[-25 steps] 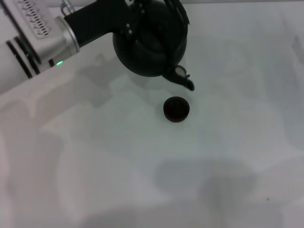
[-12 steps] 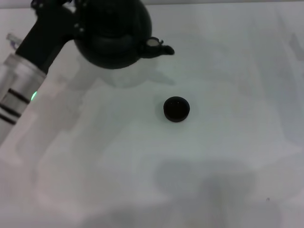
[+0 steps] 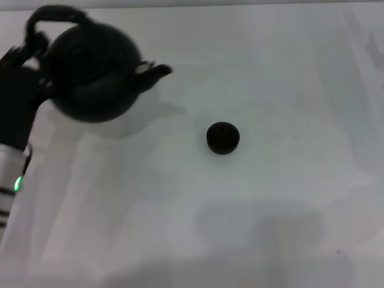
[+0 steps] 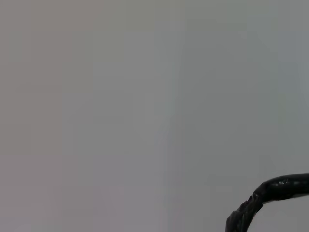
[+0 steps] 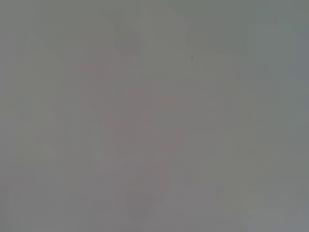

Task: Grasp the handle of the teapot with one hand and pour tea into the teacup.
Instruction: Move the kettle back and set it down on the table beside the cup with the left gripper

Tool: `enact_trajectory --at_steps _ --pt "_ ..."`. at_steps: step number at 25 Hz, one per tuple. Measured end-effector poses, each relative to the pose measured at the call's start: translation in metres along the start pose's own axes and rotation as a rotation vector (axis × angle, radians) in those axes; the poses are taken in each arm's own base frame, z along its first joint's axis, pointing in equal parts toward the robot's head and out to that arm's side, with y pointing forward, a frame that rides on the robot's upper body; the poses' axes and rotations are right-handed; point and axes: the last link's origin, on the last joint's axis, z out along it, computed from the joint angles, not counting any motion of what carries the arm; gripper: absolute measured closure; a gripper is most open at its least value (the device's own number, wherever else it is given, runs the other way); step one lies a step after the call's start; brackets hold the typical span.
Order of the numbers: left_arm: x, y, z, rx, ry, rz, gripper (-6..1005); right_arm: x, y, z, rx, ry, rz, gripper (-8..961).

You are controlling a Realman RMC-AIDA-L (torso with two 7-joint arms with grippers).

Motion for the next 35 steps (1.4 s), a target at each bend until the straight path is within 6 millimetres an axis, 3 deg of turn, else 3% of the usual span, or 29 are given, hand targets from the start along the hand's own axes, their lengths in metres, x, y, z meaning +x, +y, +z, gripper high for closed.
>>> enact_trajectory --at_steps 3,8,26,35 --pt "-0.004 -0.006 -0.022 0.091 -0.025 -0.03 899 -0.002 0.001 0.002 -0.002 -0.004 -0.002 119" --pt "-0.008 -0.008 -0.033 0.134 -0.052 -0.047 898 -0.004 0.001 0.005 0.0 0.0 -0.007 119" --pt "-0.03 0.01 0.001 0.031 -0.21 -0.074 898 -0.004 0.004 0.007 -0.004 0.003 -0.007 119" --pt "-0.036 0.009 0.003 0.022 -0.252 -0.061 899 -0.003 0.004 0.006 -0.003 0.007 -0.005 119"
